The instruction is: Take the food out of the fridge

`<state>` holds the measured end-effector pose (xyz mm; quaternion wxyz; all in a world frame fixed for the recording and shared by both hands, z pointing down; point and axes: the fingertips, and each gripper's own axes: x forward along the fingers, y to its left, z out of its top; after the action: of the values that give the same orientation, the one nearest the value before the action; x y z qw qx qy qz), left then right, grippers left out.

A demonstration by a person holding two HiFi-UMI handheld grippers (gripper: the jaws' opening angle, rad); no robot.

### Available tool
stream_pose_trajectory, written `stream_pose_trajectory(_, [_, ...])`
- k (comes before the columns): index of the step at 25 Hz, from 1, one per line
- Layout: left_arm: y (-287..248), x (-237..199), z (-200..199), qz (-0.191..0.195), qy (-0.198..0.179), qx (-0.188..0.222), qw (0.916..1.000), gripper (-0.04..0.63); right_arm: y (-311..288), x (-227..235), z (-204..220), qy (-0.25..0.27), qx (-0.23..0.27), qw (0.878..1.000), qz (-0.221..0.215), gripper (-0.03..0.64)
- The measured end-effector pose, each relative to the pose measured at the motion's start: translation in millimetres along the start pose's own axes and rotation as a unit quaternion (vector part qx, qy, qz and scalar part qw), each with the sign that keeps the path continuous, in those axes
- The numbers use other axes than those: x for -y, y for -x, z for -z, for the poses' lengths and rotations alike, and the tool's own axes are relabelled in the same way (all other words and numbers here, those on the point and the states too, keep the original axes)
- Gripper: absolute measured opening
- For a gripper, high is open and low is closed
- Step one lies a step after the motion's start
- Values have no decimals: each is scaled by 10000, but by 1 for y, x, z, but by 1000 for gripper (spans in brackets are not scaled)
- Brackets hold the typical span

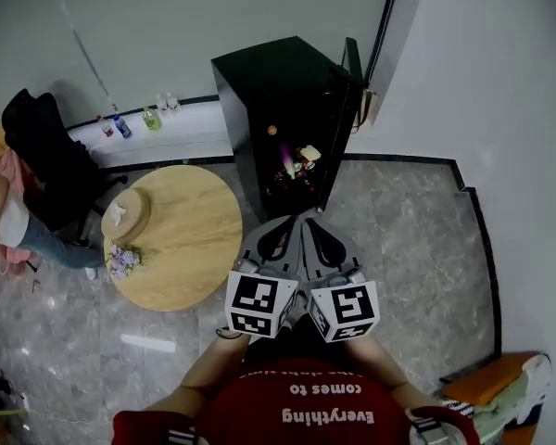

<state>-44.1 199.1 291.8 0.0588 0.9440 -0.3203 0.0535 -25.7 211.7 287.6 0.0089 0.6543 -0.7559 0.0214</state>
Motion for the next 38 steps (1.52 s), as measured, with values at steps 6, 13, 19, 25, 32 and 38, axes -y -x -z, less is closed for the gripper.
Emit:
stream_pose_trajectory(6, [-56, -20, 9, 131, 159, -176, 9996, 0, -43, 38, 16, -64, -290, 9995, 118, 9])
stream_pose_trajectory(13, [-141, -50, 14, -132, 218, -353, 9990, 0, -111, 98, 31, -195, -426, 9988, -136, 9])
stream_pose_trajectory(19, [-222, -71, 10, -420, 203, -416, 9980, 0, -173, 159, 35, -77, -616, 9972, -419, 9])
stream_pose_trajectory(25, [-262, -93, 31, -911, 410, -659, 9928, 0, -211, 184, 60, -203, -916, 9914, -910, 9])
stream_pose_trajectory(32, [-277, -117, 61, -1012, 726, -996, 9872, 1, -237, 183, 94, -426, -1273, 9853, -1060, 9])
stream_pose_trajectory(38, [-291, -136, 94, -1108, 617, -1373, 9824, 2, -257, 183, 141, -1097, -1846, 9661, -1431, 10])
